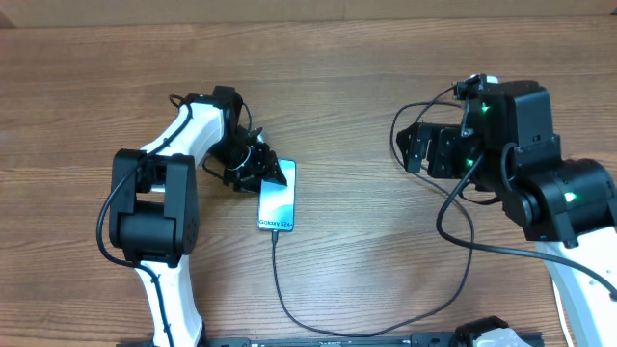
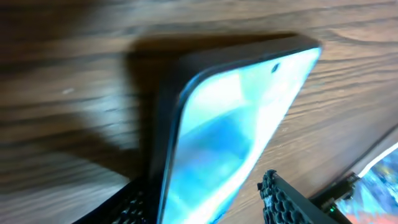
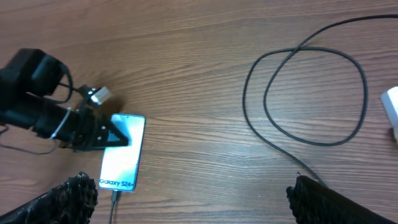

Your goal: Plug charger to phone and switch on socket

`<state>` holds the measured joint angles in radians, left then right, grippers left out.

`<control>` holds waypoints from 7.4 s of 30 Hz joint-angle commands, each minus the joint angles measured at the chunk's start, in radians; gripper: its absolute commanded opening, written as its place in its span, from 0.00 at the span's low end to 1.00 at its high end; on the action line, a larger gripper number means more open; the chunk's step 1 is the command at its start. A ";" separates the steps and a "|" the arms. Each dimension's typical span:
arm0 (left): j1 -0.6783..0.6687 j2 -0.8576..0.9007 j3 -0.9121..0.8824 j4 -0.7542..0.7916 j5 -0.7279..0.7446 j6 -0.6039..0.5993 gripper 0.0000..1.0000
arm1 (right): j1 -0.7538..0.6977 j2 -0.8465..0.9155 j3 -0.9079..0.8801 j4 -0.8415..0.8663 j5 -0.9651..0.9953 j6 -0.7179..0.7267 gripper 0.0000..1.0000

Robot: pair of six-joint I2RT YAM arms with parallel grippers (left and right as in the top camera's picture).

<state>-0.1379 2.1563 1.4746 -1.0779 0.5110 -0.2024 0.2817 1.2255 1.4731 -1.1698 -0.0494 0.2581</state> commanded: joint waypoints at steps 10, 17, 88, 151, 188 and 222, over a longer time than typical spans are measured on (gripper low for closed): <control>0.000 0.018 0.014 -0.073 -0.413 -0.049 0.66 | -0.005 0.000 -0.001 0.010 0.038 0.036 1.00; -0.003 -0.219 0.163 -0.146 -0.541 -0.049 0.71 | -0.005 0.000 -0.001 0.051 0.080 0.049 1.00; 0.154 -1.988 0.212 -0.611 -0.799 -0.045 1.00 | -0.923 0.076 -0.302 0.468 0.037 0.274 0.04; 0.164 -1.988 0.211 -0.611 -0.799 -0.045 1.00 | -0.859 0.814 -0.007 0.212 -0.111 0.051 0.04; 0.197 -2.151 0.262 -0.611 -0.799 -0.045 1.00 | -0.843 -0.117 0.352 0.673 -0.499 0.275 0.04; 0.198 -2.151 -0.278 0.009 -0.563 -0.024 1.00 | -0.523 -0.504 0.234 0.498 -0.231 0.047 0.11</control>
<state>0.0654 0.0082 1.3315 -1.1580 -0.1726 -0.3016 -0.2565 0.7464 1.7077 -0.6743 -0.2977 0.3130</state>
